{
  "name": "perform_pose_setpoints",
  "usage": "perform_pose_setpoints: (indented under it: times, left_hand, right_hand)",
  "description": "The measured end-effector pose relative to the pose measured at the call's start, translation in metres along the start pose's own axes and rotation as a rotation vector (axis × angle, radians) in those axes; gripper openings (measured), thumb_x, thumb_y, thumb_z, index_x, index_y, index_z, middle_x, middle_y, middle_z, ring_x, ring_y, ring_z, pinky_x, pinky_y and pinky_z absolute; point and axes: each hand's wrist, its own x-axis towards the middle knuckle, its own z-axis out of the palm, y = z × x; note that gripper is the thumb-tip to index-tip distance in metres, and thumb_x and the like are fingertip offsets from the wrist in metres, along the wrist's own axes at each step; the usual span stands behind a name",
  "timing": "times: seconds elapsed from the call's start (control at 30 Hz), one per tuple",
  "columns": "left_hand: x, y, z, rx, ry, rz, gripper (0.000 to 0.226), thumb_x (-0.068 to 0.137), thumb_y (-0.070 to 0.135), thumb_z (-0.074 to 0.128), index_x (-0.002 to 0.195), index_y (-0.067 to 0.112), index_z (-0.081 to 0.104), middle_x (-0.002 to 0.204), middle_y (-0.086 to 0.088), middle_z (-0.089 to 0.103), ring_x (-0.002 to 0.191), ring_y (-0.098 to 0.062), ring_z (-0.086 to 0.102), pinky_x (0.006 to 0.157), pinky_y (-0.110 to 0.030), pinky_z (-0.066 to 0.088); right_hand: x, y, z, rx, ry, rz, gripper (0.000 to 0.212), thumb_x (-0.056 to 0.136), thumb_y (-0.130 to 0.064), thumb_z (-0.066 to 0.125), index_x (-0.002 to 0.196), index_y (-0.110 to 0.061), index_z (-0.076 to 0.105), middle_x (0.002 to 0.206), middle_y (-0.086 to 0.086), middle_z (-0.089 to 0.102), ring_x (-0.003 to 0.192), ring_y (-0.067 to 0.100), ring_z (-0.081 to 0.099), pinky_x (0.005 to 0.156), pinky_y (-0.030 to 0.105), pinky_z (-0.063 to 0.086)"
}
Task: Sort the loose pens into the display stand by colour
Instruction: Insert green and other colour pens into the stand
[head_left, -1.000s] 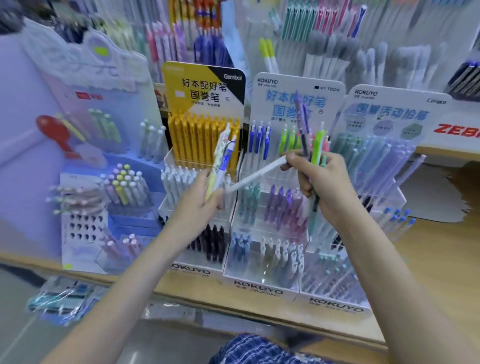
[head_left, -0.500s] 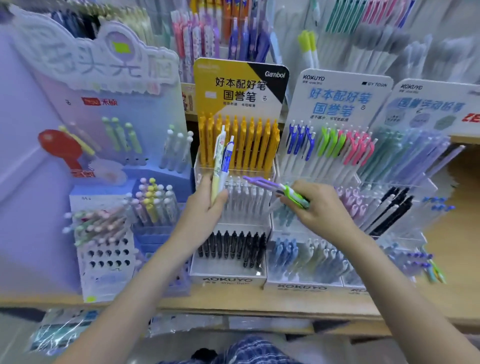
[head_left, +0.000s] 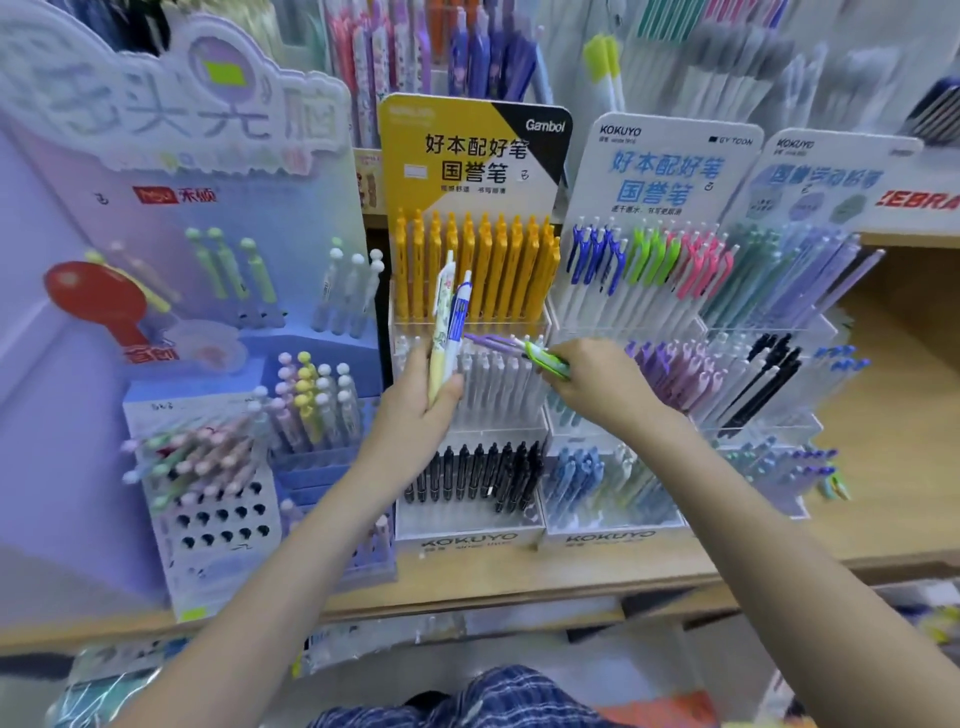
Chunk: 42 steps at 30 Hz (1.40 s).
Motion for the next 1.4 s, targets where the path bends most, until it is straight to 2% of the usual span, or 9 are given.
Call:
perform_pose_setpoints:
  times: [0.17, 0.3, 0.37, 0.43, 0.73, 0.87, 1.07, 1.27, 1.4]
  left_hand:
    - [-0.002, 0.0, 0.001, -0.038, -0.009, -0.041, 0.025, 0.097, 0.023, 0.042, 0.118, 0.035, 0.033, 0.083, -0.003, 0.055, 0.061, -0.011, 0.047, 0.059, -0.034, 0.044]
    - [-0.006, 0.008, -0.006, -0.405, -0.101, -0.169, 0.012, 0.097, 0.025, 0.042, 0.107, 0.025, 0.047, 0.074, 0.002, 0.05, 0.048, -0.004, 0.039, 0.04, -0.017, 0.033]
    - [-0.009, 0.012, -0.006, -0.553, -0.198, -0.244, 0.018, 0.095, 0.029, 0.042, 0.11, 0.022, 0.049, 0.073, 0.002, 0.051, 0.046, -0.004, 0.037, 0.038, -0.015, 0.029]
    - [-0.012, 0.015, -0.004, -0.577, -0.271, -0.262, 0.024, 0.095, 0.028, 0.04, 0.114, 0.016, 0.048, 0.072, 0.001, 0.052, 0.046, -0.004, 0.036, 0.037, -0.014, 0.028]
    - [-0.015, 0.022, -0.006, -0.183, -0.37, -0.034, 0.005, 0.097, 0.023, 0.043, 0.1, 0.025, 0.047, 0.067, 0.011, 0.056, 0.049, -0.004, 0.043, 0.042, -0.019, 0.038]
    - [-0.014, 0.024, -0.004, -0.199, -0.364, -0.036, 0.008, 0.096, 0.024, 0.044, 0.104, 0.025, 0.047, 0.069, 0.01, 0.056, 0.051, -0.004, 0.044, 0.042, -0.02, 0.038]
    - [-0.001, 0.027, 0.006, -0.306, -0.182, -0.138, 0.012, 0.096, 0.021, 0.043, 0.101, 0.012, 0.051, 0.071, 0.002, 0.057, 0.044, -0.002, 0.04, 0.037, -0.014, 0.031]
    - [0.02, 0.046, 0.027, -0.261, -0.159, -0.035, 0.008, 0.093, 0.02, 0.051, 0.098, 0.026, 0.052, 0.06, 0.01, 0.049, 0.043, 0.001, 0.038, 0.039, -0.014, 0.031]
    - [0.037, 0.058, 0.041, -0.257, -0.109, -0.041, 0.023, 0.091, 0.019, 0.054, 0.114, 0.018, 0.05, 0.076, 0.007, 0.051, 0.045, 0.003, 0.043, 0.04, -0.013, 0.034]
  right_hand:
    - [-0.007, 0.002, -0.001, 0.029, 0.025, 0.04, 0.021, 0.094, -0.023, 0.054, 0.107, -0.011, 0.065, 0.076, 0.005, 0.058, 0.069, 0.022, 0.053, 0.058, 0.029, 0.038]
    - [-0.028, 0.002, -0.013, 0.841, 0.242, 0.235, 0.02, 0.092, -0.021, 0.058, 0.1, -0.005, 0.067, 0.064, 0.007, 0.062, 0.041, 0.009, 0.042, 0.04, 0.025, 0.038]
    - [-0.035, -0.005, -0.022, 1.228, 0.169, 0.242, 0.022, 0.093, -0.023, 0.056, 0.101, -0.005, 0.066, 0.055, 0.007, 0.056, 0.035, 0.009, 0.034, 0.035, 0.021, 0.03]
    - [-0.037, -0.015, -0.026, 1.373, 0.081, 0.184, 0.024, 0.094, -0.025, 0.053, 0.108, -0.008, 0.065, 0.053, 0.007, 0.053, 0.035, 0.01, 0.031, 0.035, 0.02, 0.028]
    - [-0.029, -0.03, -0.037, 1.226, 0.108, 0.124, 0.015, 0.093, -0.019, 0.056, 0.097, -0.006, 0.064, 0.065, 0.001, 0.06, 0.037, 0.009, 0.032, 0.034, 0.021, 0.029]
    - [-0.028, -0.028, -0.039, 1.329, 0.061, 0.167, 0.013, 0.091, -0.014, 0.059, 0.082, -0.006, 0.063, 0.061, -0.001, 0.062, 0.036, 0.007, 0.031, 0.034, 0.019, 0.028]
    - [-0.03, 0.01, -0.047, 1.426, 0.187, 0.317, 0.013, 0.092, -0.009, 0.056, 0.089, -0.004, 0.068, 0.073, 0.006, 0.062, 0.037, 0.006, 0.031, 0.035, 0.017, 0.026]
    - [-0.032, 0.047, -0.076, 1.108, 0.386, 0.349, 0.016, 0.09, -0.002, 0.058, 0.081, -0.011, 0.068, 0.036, -0.01, 0.04, 0.034, 0.008, 0.029, 0.037, 0.017, 0.027]
    - [-0.023, 0.057, -0.093, 1.381, 0.436, 0.317, 0.011, 0.087, -0.001, 0.06, 0.084, -0.009, 0.066, 0.041, -0.006, 0.035, 0.036, 0.008, 0.027, 0.038, 0.016, 0.022]
